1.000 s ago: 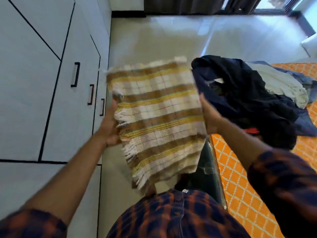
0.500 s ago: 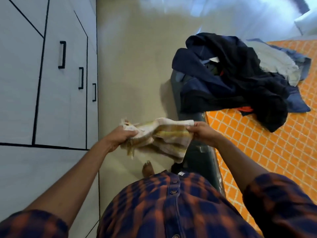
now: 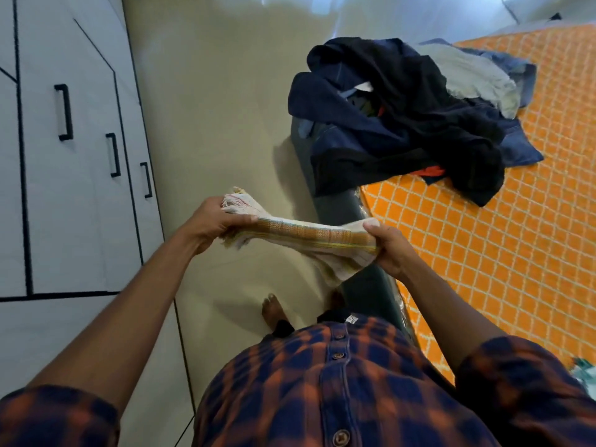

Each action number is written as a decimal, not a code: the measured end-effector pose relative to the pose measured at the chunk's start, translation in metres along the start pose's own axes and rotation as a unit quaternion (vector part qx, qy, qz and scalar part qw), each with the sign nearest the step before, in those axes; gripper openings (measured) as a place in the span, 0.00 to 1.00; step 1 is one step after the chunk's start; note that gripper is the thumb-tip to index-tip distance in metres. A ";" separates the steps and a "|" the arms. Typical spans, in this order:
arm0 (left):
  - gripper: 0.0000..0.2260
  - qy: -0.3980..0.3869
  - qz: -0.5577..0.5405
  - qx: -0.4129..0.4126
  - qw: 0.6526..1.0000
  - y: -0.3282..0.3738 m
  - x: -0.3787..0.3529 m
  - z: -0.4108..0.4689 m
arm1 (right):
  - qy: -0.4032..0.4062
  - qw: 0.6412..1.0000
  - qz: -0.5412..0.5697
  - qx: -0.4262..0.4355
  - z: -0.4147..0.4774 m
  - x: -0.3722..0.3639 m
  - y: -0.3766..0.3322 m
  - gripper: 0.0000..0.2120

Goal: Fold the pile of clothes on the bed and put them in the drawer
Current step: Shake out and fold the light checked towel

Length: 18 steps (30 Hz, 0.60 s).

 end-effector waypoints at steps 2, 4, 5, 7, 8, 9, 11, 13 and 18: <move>0.15 -0.020 0.019 0.004 1.000 0.008 -0.014 0.007 | 0.019 0.996 0.064 0.052 -0.006 0.012 -0.004 0.13; 0.15 -0.009 0.014 0.000 1.000 0.019 -0.025 0.016 | 0.011 0.989 0.128 0.067 -0.014 0.022 -0.011 0.09; 0.15 -0.004 0.012 -0.005 1.000 0.027 -0.035 0.026 | 0.005 0.986 0.148 0.076 -0.019 0.032 -0.019 0.11; 0.15 0.016 0.020 -0.016 1.000 0.040 -0.048 0.042 | -0.002 0.984 0.154 0.092 -0.023 0.043 -0.035 0.16; 0.17 0.020 0.029 -0.022 0.999 0.050 -0.062 0.053 | 0.004 0.981 0.159 0.109 -0.025 0.056 -0.047 0.14; 0.19 0.030 0.035 -0.027 0.999 0.060 -0.073 0.061 | 0.014 0.978 0.166 0.124 -0.030 0.063 -0.061 0.09; 0.23 0.050 0.048 -0.047 0.997 0.085 -0.101 0.076 | 0.038 0.973 0.173 0.146 -0.033 0.084 -0.091 0.11; 0.29 0.062 0.056 -0.081 0.993 0.111 -0.132 0.090 | 0.046 0.966 0.183 0.177 -0.041 0.108 -0.122 0.14; 0.39 0.058 0.056 -0.191 0.978 0.160 -0.213 0.109 | 0.077 0.948 0.171 0.257 -0.069 0.178 -0.183 0.17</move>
Point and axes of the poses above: each hand's wrist, its own z-axis towards the middle knuckle, its own x-axis out of the back of the hand, y = z × x, the point moved 3 cm from there along z, towards the middle knuckle, and after that the axes turned 10 degrees about -x, right-handed, at the moved point
